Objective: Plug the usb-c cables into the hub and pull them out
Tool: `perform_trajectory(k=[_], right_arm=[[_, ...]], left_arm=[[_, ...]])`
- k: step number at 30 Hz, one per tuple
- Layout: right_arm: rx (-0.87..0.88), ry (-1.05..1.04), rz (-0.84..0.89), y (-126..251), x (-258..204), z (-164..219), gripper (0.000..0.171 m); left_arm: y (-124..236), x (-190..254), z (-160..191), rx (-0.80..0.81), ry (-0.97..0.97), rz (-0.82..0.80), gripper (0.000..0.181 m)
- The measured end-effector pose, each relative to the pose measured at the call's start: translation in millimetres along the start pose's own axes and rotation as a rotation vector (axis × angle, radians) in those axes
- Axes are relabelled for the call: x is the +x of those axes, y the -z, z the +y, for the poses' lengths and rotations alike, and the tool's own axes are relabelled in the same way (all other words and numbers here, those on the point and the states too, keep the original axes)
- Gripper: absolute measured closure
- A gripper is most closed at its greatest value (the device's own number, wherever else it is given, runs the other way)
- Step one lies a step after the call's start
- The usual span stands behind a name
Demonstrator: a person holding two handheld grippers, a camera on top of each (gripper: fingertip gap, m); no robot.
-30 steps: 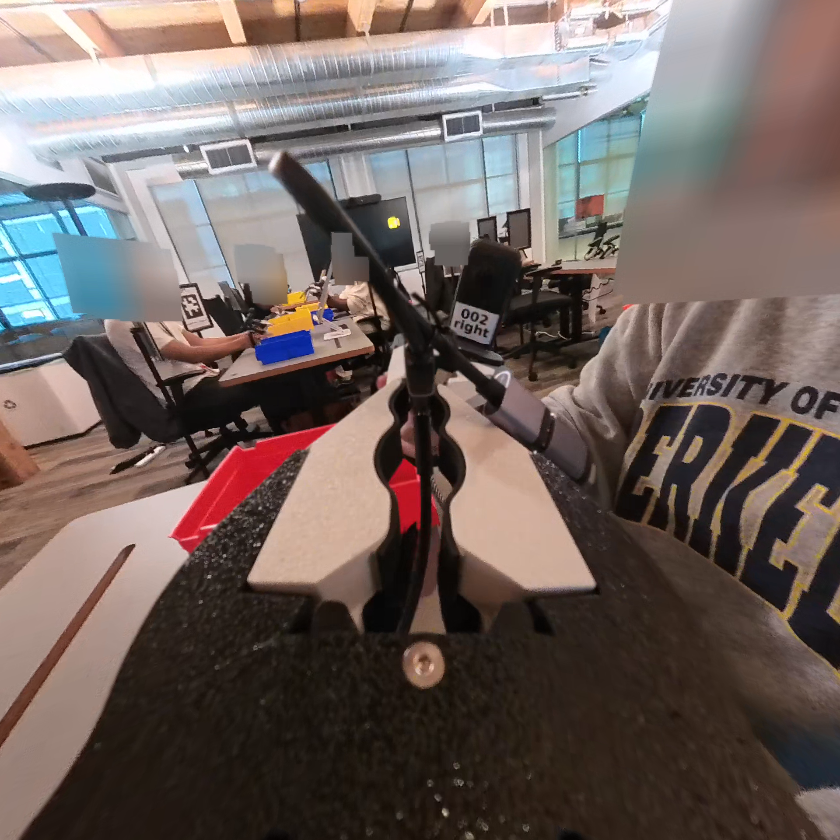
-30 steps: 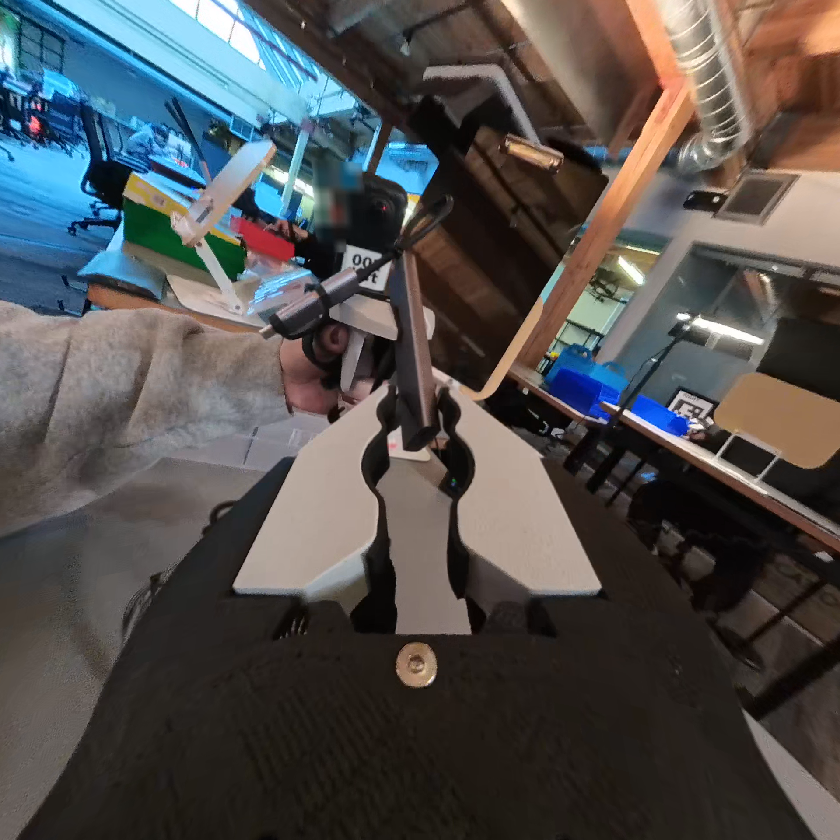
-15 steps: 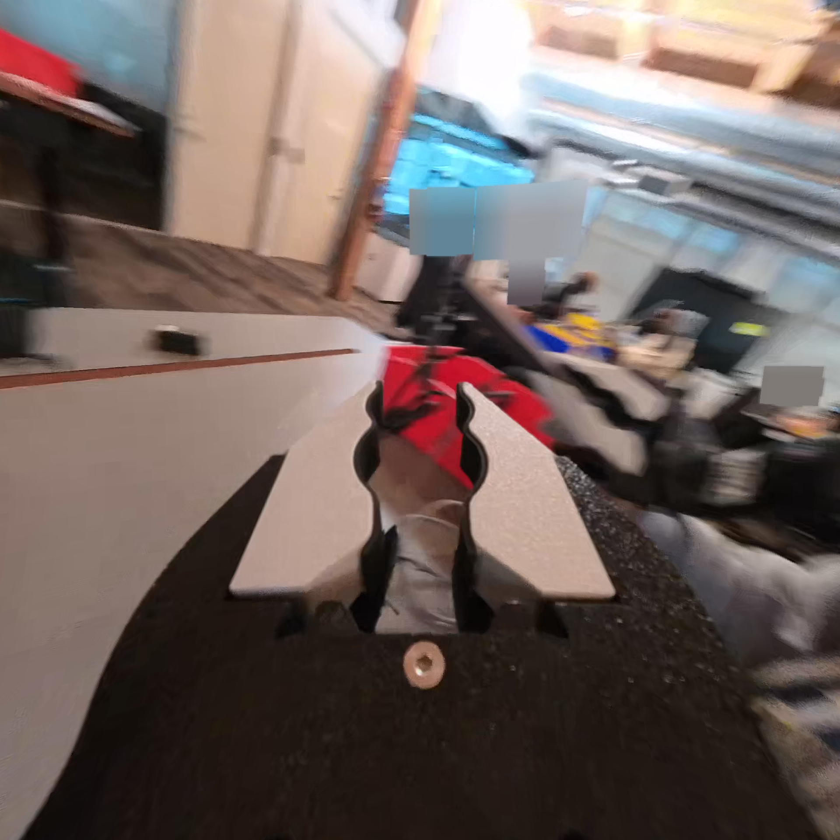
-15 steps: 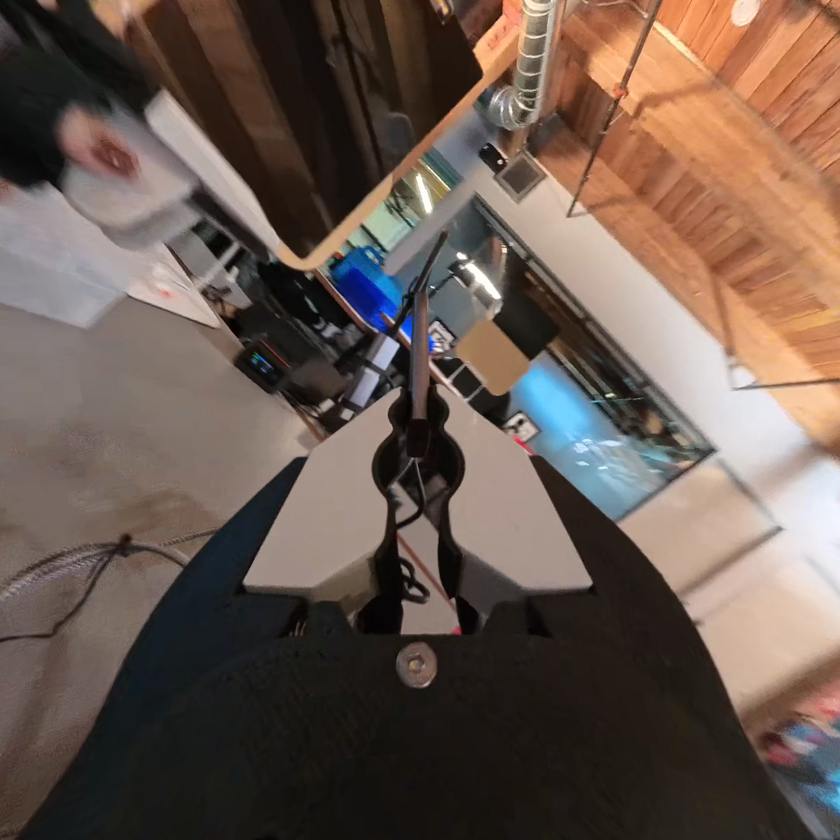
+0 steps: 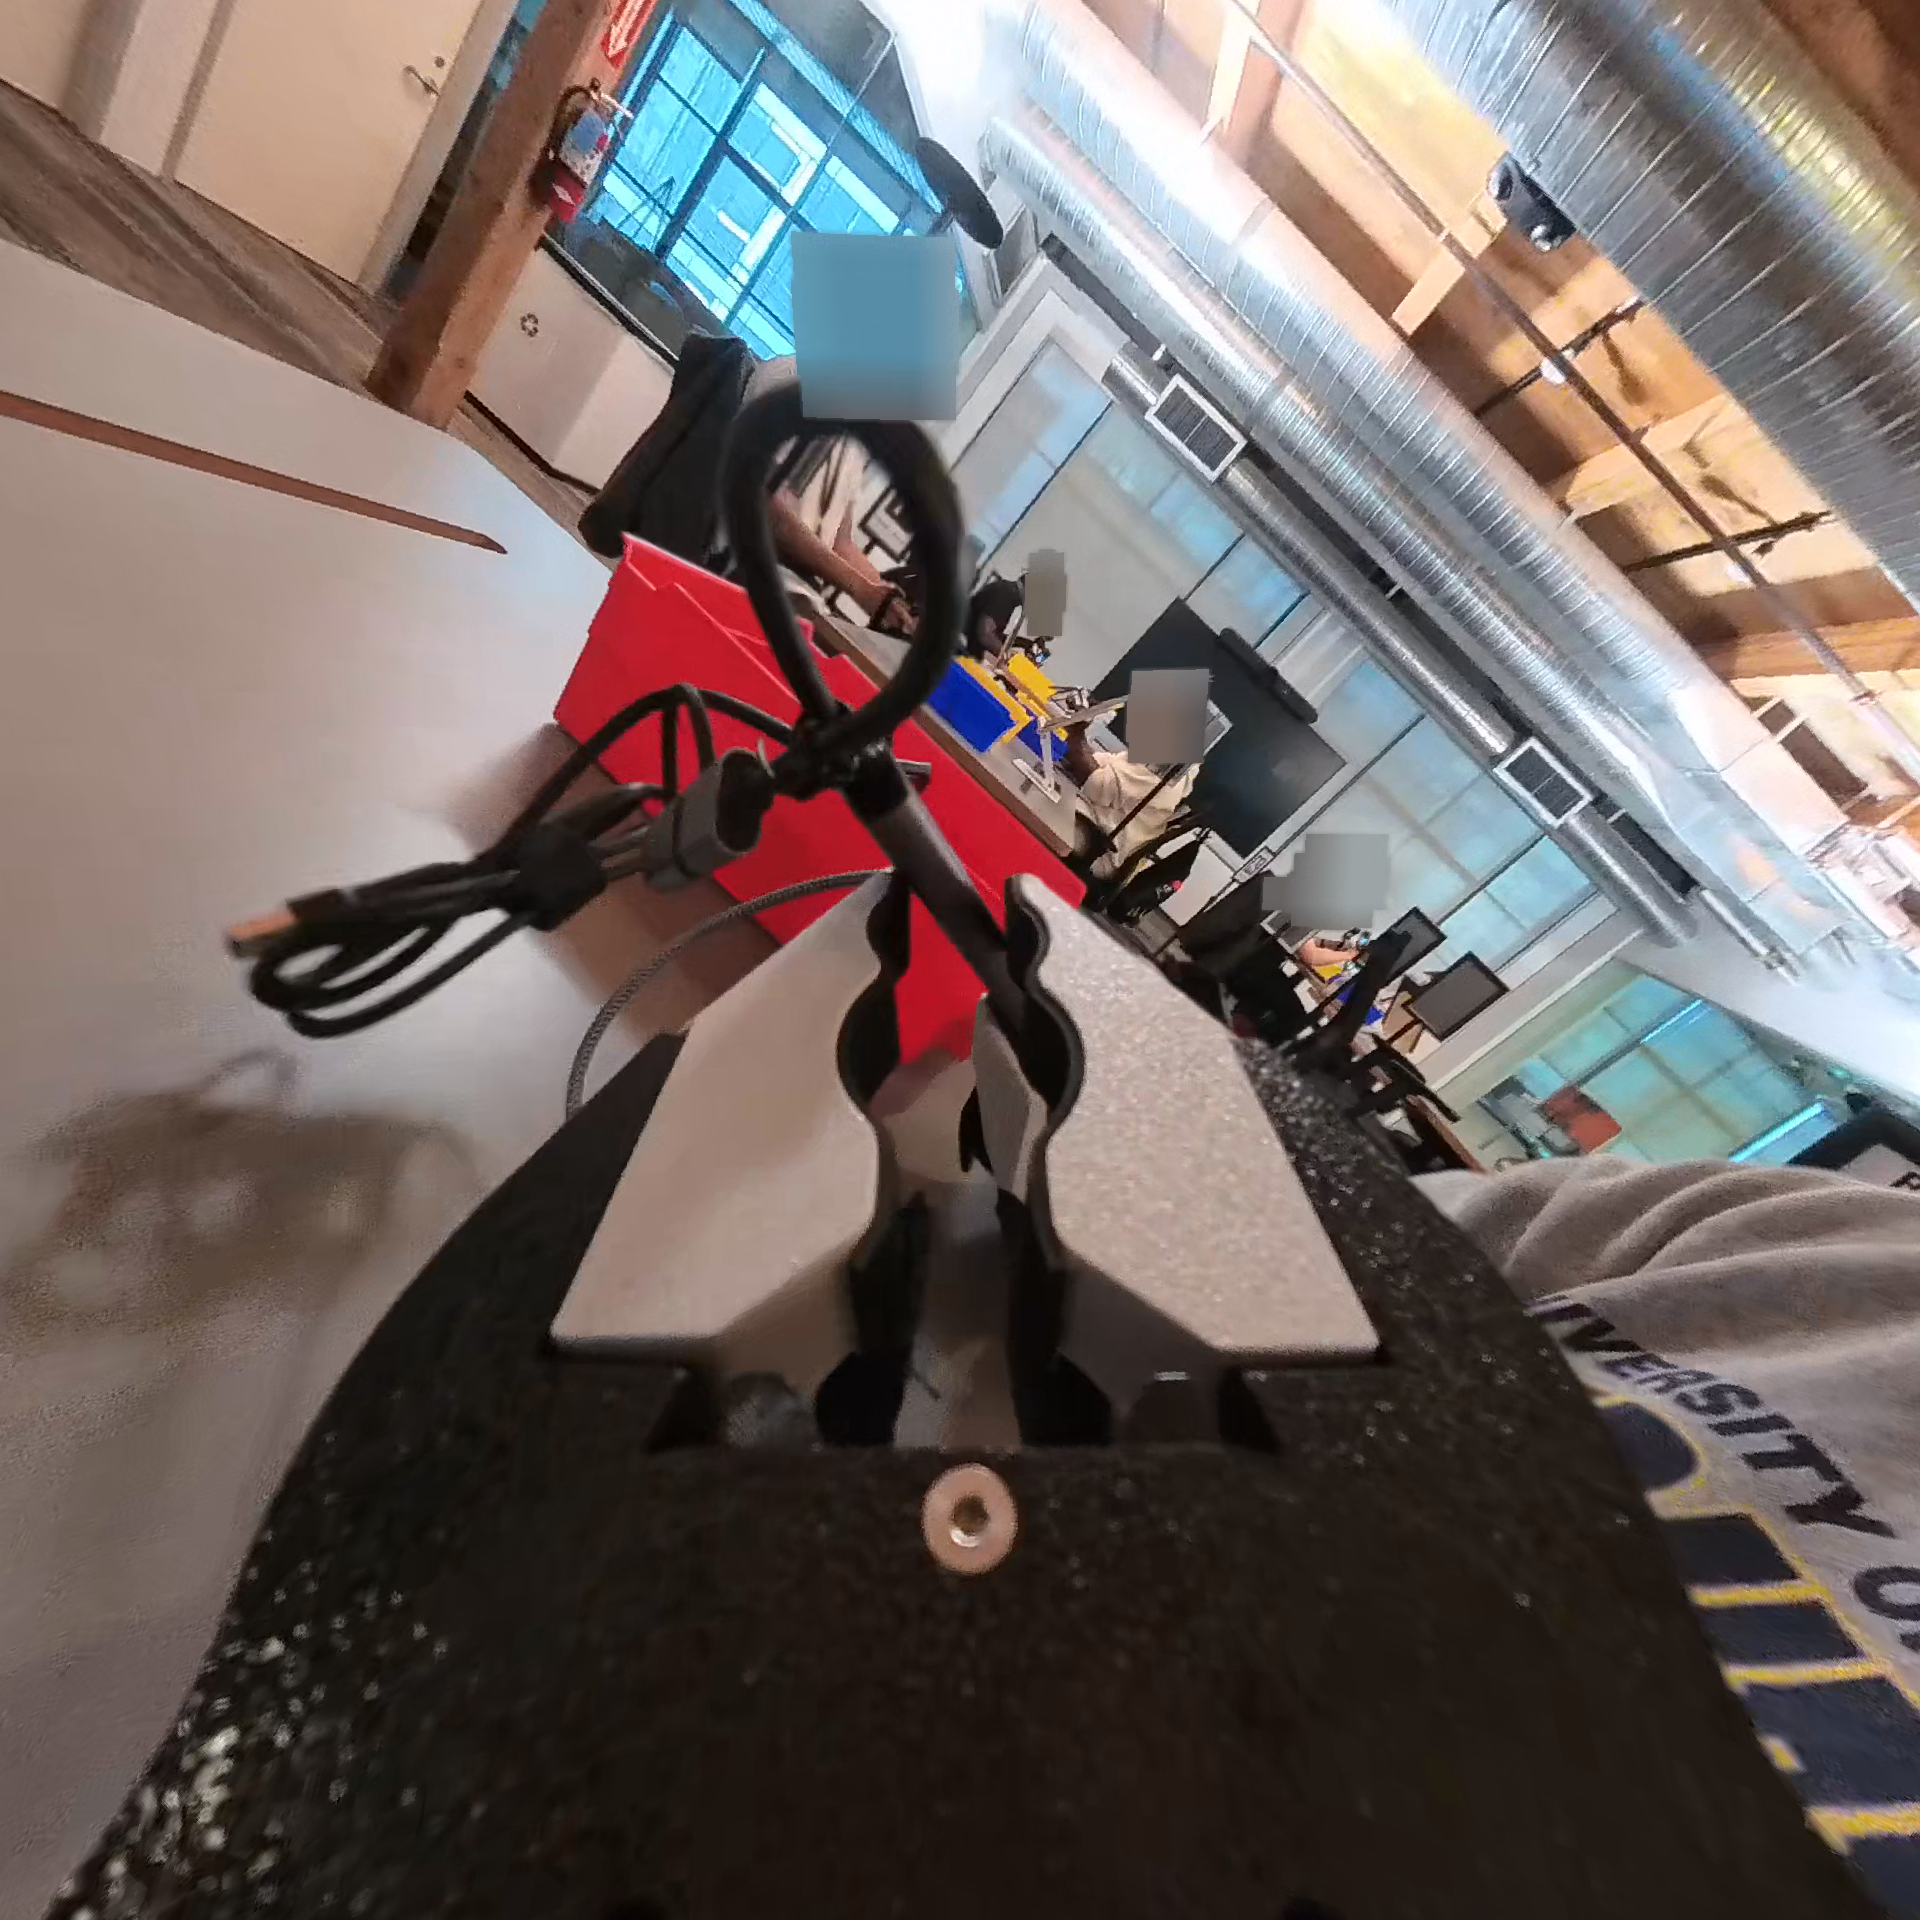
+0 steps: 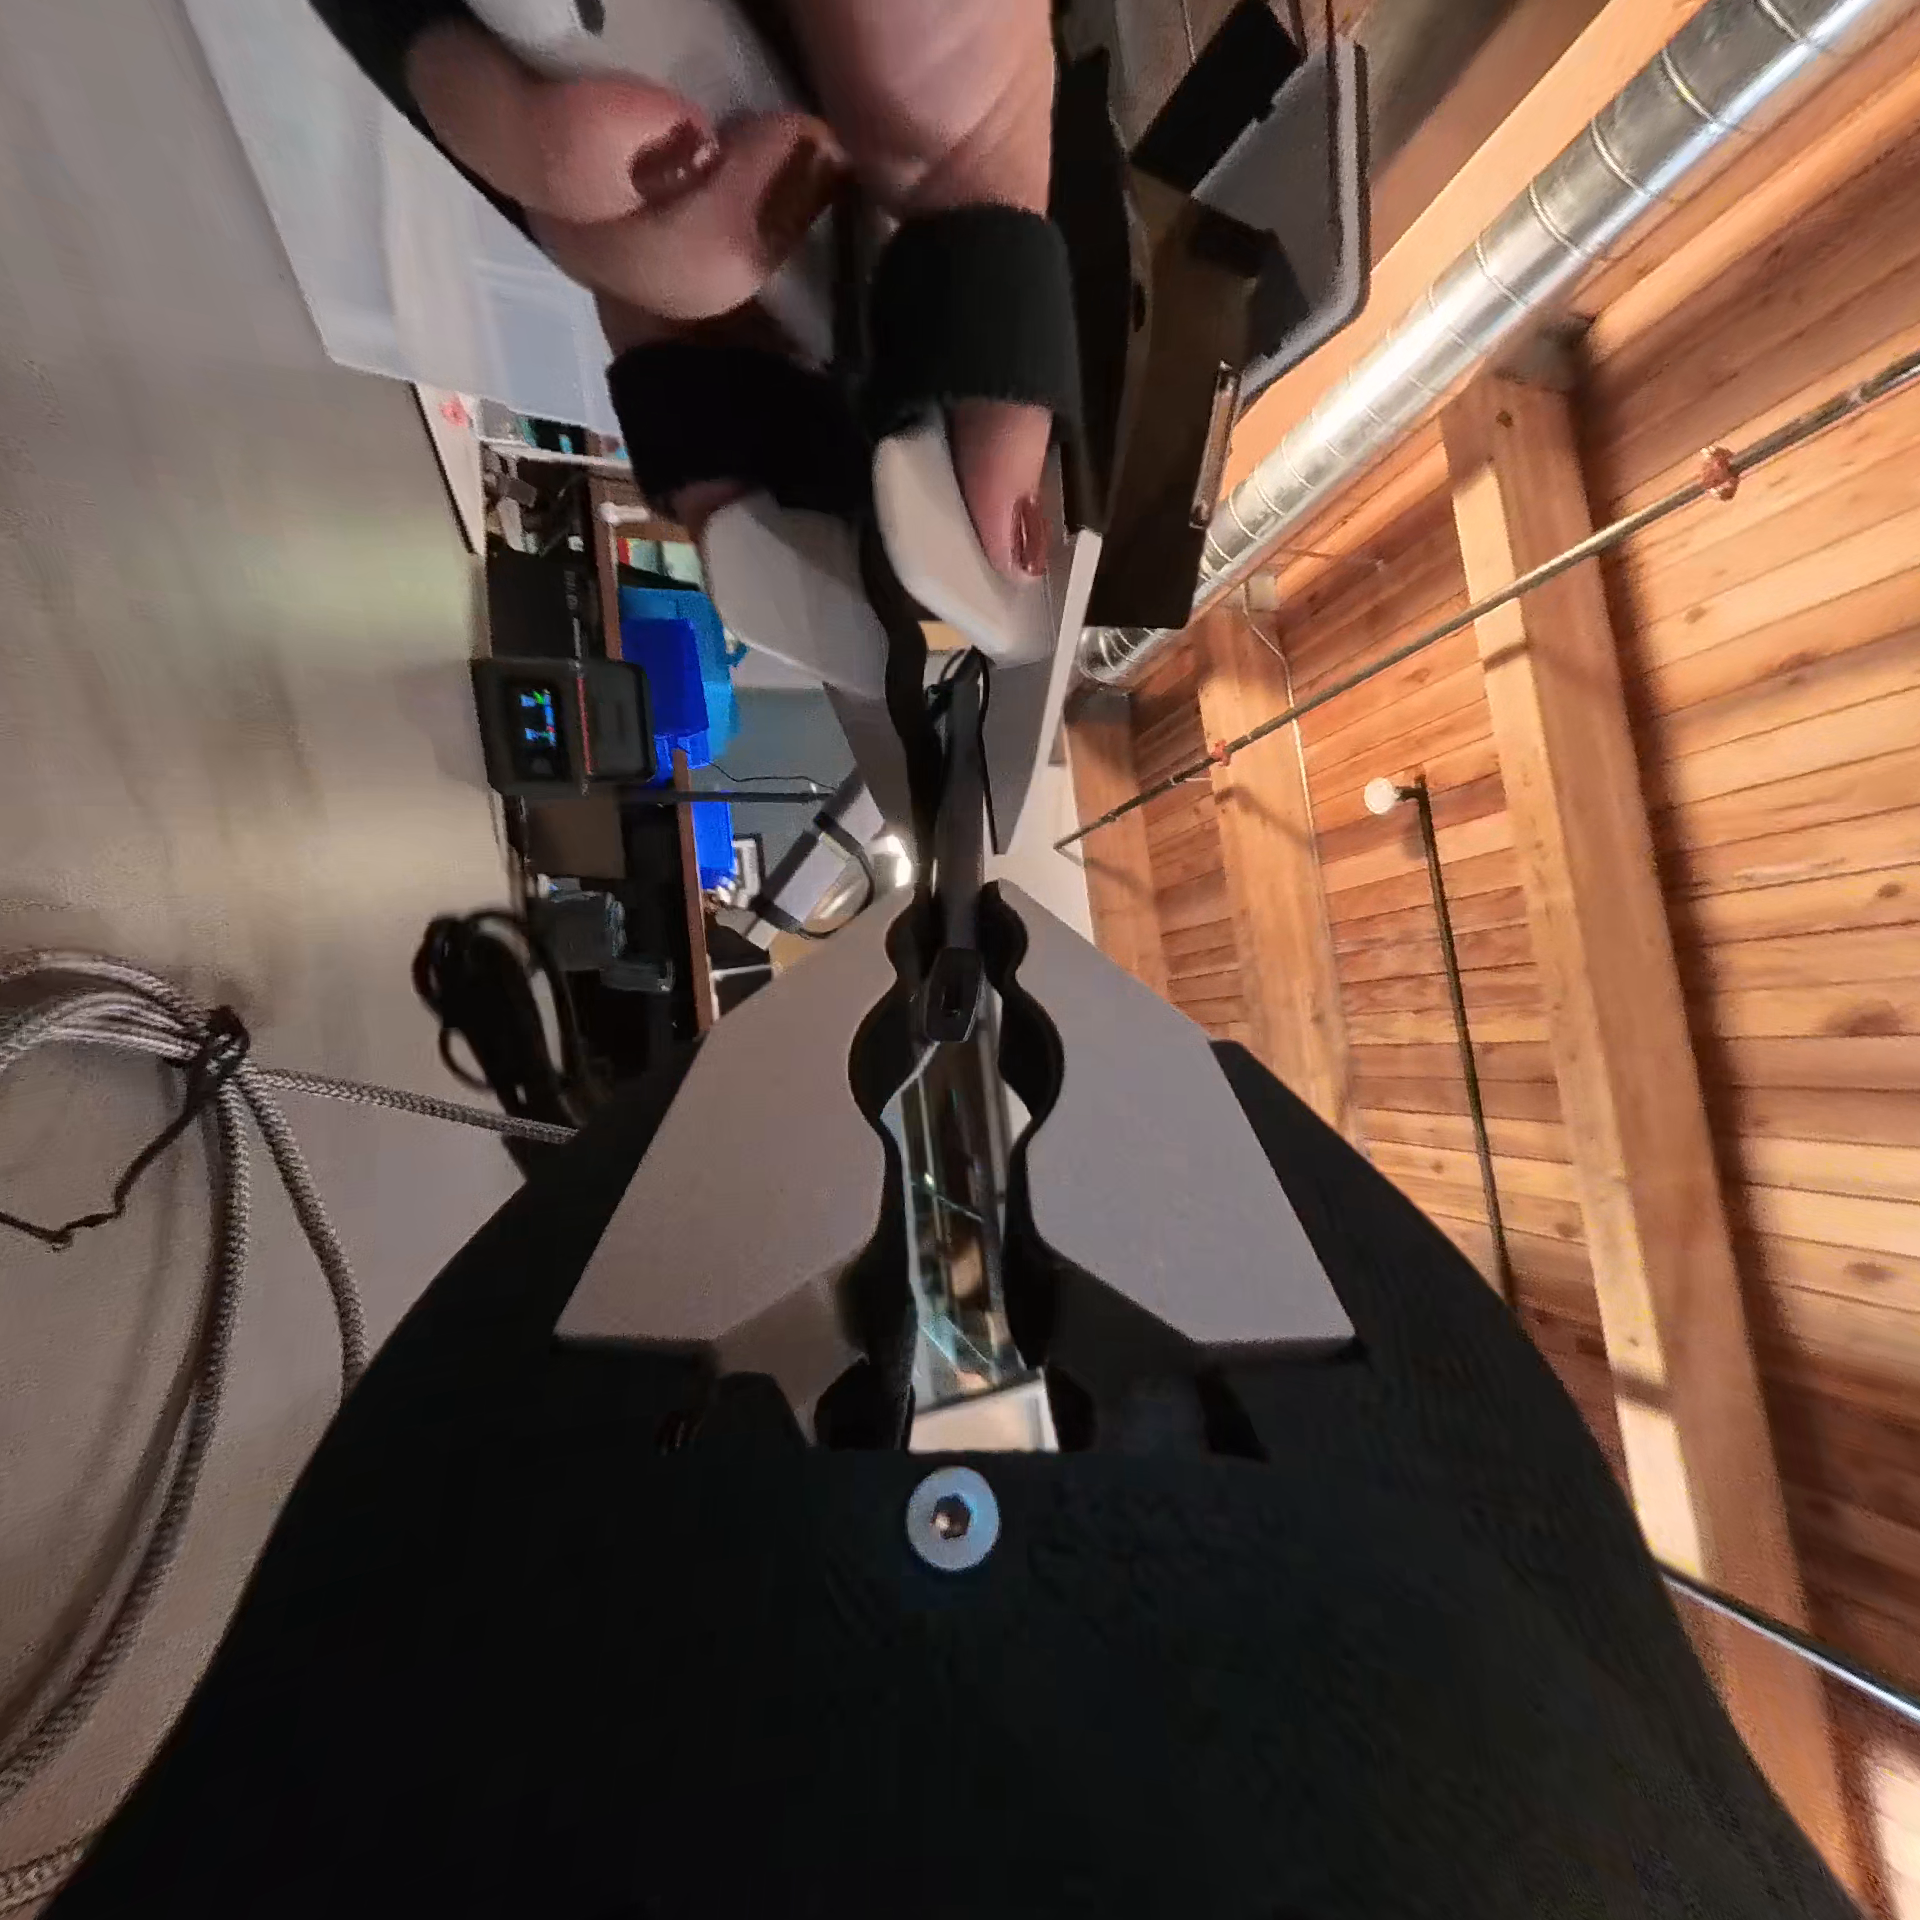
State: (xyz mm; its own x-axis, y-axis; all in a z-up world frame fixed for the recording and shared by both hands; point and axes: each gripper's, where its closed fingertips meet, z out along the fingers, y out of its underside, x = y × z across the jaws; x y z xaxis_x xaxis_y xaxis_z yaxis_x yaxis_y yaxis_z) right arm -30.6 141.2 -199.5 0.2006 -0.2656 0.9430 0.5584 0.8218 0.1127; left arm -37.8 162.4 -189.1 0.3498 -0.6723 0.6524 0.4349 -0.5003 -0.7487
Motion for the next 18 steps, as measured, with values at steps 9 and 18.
perform_trajectory(k=[9, 18], right_arm=[[0.232, -1.199, -0.677, 27, 12, -11, 0.135], [0.179, -1.274, -1.095, 27, -24, -26, 0.162]], left_arm=[[17, -4, 35, -0.261, -0.547, -0.076, 0.175], [15, 19, 60, -0.336, -0.734, 0.062, 0.175]])
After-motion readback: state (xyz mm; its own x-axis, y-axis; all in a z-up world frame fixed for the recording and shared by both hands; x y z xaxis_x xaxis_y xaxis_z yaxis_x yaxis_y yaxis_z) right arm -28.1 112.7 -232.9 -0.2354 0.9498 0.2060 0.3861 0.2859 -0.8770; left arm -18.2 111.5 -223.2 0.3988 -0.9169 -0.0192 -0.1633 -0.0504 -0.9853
